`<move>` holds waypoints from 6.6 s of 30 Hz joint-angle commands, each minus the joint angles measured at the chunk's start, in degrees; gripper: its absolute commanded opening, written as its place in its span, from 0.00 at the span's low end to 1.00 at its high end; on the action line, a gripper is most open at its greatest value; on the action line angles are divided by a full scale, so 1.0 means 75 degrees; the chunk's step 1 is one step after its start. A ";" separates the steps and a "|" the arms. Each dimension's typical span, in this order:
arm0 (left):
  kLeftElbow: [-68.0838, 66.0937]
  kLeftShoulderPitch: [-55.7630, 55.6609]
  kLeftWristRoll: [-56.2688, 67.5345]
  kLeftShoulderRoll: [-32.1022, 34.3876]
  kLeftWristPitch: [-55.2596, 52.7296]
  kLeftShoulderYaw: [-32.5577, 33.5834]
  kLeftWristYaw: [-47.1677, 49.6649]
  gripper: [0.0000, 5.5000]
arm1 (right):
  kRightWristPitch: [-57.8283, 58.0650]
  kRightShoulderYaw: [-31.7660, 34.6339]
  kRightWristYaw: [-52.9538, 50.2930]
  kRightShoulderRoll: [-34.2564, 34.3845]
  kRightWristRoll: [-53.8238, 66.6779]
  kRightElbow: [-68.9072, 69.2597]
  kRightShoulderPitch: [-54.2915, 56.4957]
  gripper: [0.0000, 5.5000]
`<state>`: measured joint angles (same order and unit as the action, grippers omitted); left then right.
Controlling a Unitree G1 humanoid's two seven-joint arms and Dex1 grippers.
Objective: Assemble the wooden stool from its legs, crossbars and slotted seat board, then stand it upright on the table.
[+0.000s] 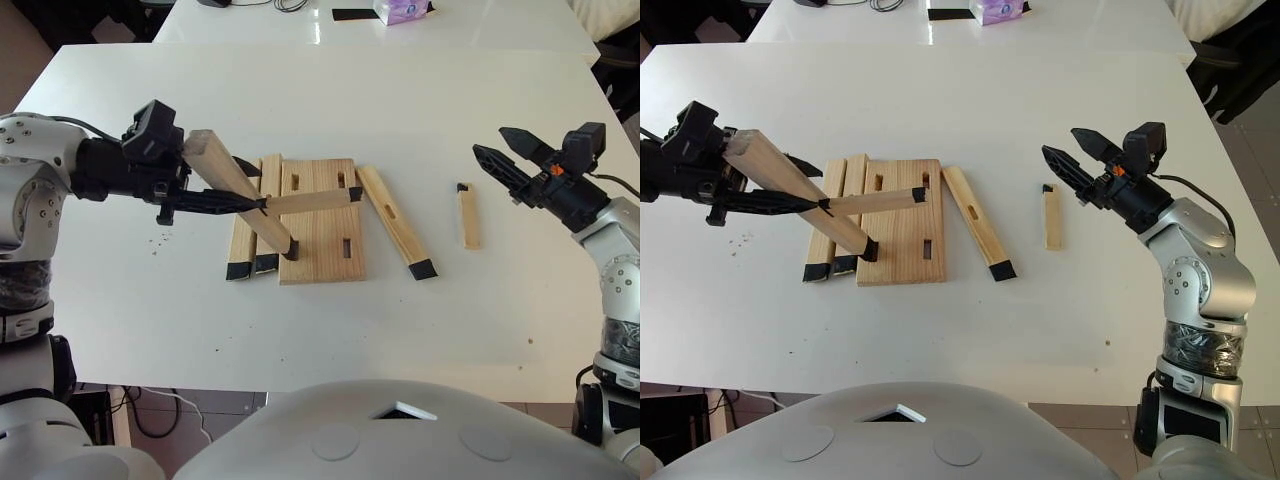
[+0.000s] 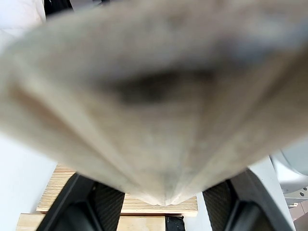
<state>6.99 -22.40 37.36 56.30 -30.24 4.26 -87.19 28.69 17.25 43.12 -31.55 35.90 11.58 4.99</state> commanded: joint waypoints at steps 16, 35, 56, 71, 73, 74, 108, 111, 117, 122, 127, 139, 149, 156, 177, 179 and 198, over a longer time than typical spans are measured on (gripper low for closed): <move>-0.0179 0.0015 -0.0589 -0.0182 0.0765 -0.0394 0.0341 0.37 | 0.0111 -0.0313 -0.0141 0.0238 0.0111 0.0359 -0.0293 0.62; 0.1311 0.1392 0.0350 -0.1382 0.0050 0.0120 0.2253 0.37 | 0.0230 -0.0544 -0.0218 0.0443 0.0097 0.0163 -0.0116 0.62; 0.2501 0.2570 -0.0581 -0.1726 0.0991 -0.0390 0.3519 0.37 | 0.0164 -0.0945 0.0073 0.0327 -0.0178 -0.0124 -0.0100 0.62; 0.1707 0.1746 -0.0351 -0.0437 0.0972 -0.0054 0.2295 0.37 | 0.0144 -0.1073 -0.0151 0.0542 -0.0175 -0.0129 -0.0147 0.62; 0.1573 0.1549 -0.0300 -0.0461 0.0971 -0.0068 0.2258 0.37 | 0.0133 -0.1115 -0.0195 0.0598 -0.0195 -0.0127 -0.0171 0.62; 0.1593 0.1504 -0.0259 -0.0504 0.0951 -0.0094 0.2265 0.37 | 0.0128 -0.1144 -0.0202 0.0619 -0.0207 -0.0131 -0.0175 0.62; 0.0686 0.2312 -0.0914 -0.2076 0.1794 -0.1671 0.3503 0.37 | 0.0193 -0.1523 0.0044 0.0710 -0.0404 -0.0849 0.0391 0.62; 0.0006 0.1864 -0.0884 -0.2049 0.1771 -0.1633 0.3355 0.37 | 0.0146 -0.1523 0.0002 0.0761 -0.0423 -0.0854 0.0337 0.62; -0.0461 0.1507 -0.1610 -0.1977 0.2271 -0.2018 0.3272 0.37 | 0.0083 -0.1534 -0.0121 0.0936 -0.0455 -0.0853 0.0320 0.62; 0.0141 0.1758 -0.2092 -0.1547 0.2619 -0.2155 0.3260 0.37 | 0.0060 -0.1523 -0.0266 0.1086 -0.0441 -0.0716 0.0151 0.62; 0.0851 0.2101 -0.1701 -0.0774 0.2445 -0.1750 0.2855 0.37 | 0.0054 -0.1529 -0.0434 0.1253 -0.0437 -0.0488 -0.0096 0.62; 0.1460 0.2065 -0.0642 0.0270 0.1632 -0.0694 0.2273 0.37 | -0.0034 -0.1487 -0.0819 0.1592 -0.0440 -0.0136 -0.0554 0.62; 0.1098 0.1462 -0.1515 -0.0159 0.1823 -0.2240 0.1689 0.37 | -0.0090 -0.1577 -0.0935 0.1764 -0.0494 -0.0164 -0.0569 0.62; 0.0592 0.1182 -0.1664 -0.0299 0.2079 -0.2281 0.1947 0.37 | -0.0246 -0.1628 -0.0983 0.1817 -0.0547 -0.0253 -0.0580 0.62; 0.1486 0.1325 0.0319 -0.0997 0.0543 0.0457 0.3599 0.66 | -0.1259 -0.3142 0.0364 0.0502 -0.2602 -0.1387 0.0348 0.62; 0.1294 0.1714 0.0417 -0.1248 0.0473 0.0861 0.3975 0.66 | -0.1302 -0.3152 0.0473 0.0449 -0.2619 -0.1354 0.0373 0.62; 0.0355 0.3461 -0.1867 -0.4271 0.0169 0.0407 0.8445 0.66 | -0.1256 -0.2739 0.0431 0.0321 -0.2597 -0.1284 0.0481 0.62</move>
<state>9.31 3.84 22.50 25.76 -26.50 6.94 -25.23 19.84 -4.47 46.89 -28.65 16.72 2.60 7.59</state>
